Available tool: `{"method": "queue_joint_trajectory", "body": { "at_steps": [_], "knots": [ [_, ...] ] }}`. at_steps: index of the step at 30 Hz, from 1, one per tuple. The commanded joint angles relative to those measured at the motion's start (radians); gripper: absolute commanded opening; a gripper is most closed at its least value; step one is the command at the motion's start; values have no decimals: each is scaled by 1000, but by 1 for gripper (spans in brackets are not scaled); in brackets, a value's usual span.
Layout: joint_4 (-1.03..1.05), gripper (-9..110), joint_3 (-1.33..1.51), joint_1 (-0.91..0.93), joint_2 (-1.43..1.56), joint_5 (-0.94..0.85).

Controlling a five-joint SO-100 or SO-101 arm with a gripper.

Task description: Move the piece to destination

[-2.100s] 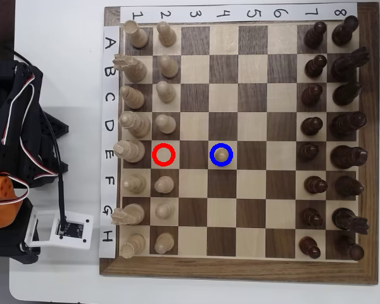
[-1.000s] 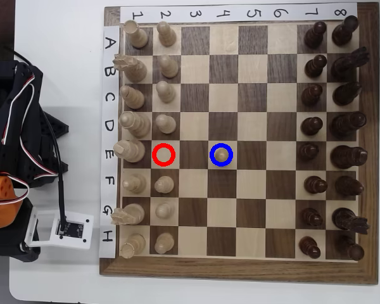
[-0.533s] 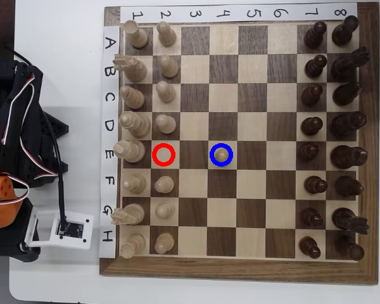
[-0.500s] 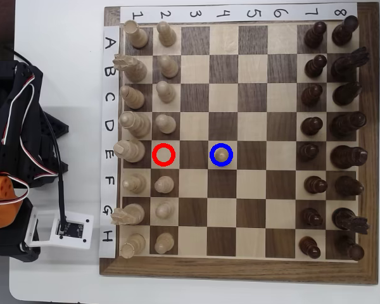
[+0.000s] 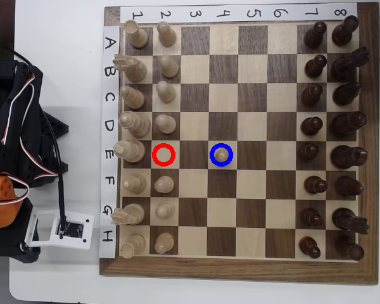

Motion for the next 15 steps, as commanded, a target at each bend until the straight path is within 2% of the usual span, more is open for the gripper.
{"method": "queue_joint_trajectory", "body": {
  "at_steps": [1, 15],
  "knots": [
    [2, 0, 29, 2, 63, 2],
    [2, 2, 29, 2, 63, 2]
  ]
}}
